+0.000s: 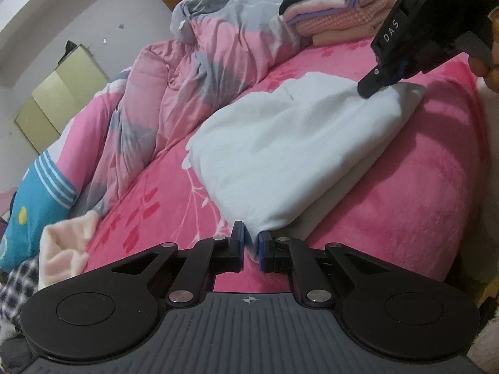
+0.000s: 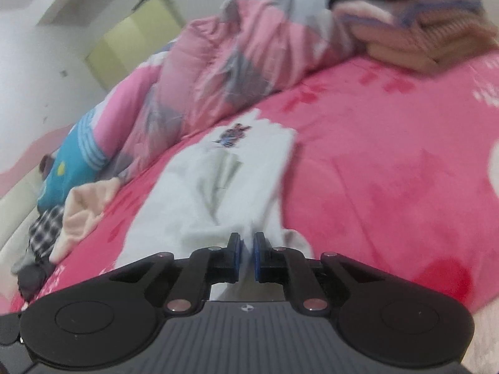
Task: Fold clothes
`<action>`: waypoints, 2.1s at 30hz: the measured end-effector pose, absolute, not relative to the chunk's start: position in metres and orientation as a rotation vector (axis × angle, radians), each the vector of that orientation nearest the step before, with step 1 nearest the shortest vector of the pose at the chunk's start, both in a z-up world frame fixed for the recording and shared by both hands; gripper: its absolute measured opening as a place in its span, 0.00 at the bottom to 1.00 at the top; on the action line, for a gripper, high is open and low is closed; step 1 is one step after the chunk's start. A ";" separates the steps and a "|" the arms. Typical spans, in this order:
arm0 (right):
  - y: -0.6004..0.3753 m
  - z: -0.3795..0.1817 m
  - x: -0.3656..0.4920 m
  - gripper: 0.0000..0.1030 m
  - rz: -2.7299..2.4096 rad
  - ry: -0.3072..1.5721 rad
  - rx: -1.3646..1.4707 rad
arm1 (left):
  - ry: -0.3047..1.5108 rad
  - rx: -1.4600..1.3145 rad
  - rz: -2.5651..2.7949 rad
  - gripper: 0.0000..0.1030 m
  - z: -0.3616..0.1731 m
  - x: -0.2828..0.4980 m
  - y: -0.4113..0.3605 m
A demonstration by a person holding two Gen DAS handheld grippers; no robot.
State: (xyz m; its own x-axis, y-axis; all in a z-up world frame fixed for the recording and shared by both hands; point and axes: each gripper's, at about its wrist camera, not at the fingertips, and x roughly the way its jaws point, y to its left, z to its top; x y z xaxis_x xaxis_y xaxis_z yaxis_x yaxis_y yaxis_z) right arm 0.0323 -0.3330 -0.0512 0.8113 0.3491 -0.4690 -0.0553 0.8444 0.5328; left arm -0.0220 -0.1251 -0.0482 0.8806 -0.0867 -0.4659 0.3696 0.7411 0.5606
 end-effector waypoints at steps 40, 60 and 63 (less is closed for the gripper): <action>-0.332 -0.028 0.035 0.01 0.335 0.639 0.431 | 0.414 0.664 -0.298 0.10 -0.043 -0.022 -0.130; -0.342 -0.060 0.028 0.01 0.323 0.681 0.424 | 0.459 0.722 -0.349 0.21 -0.051 -0.029 -0.128; -0.343 -0.062 0.028 0.01 0.323 0.678 0.430 | 0.524 0.618 -0.378 0.22 -0.045 -0.024 -0.112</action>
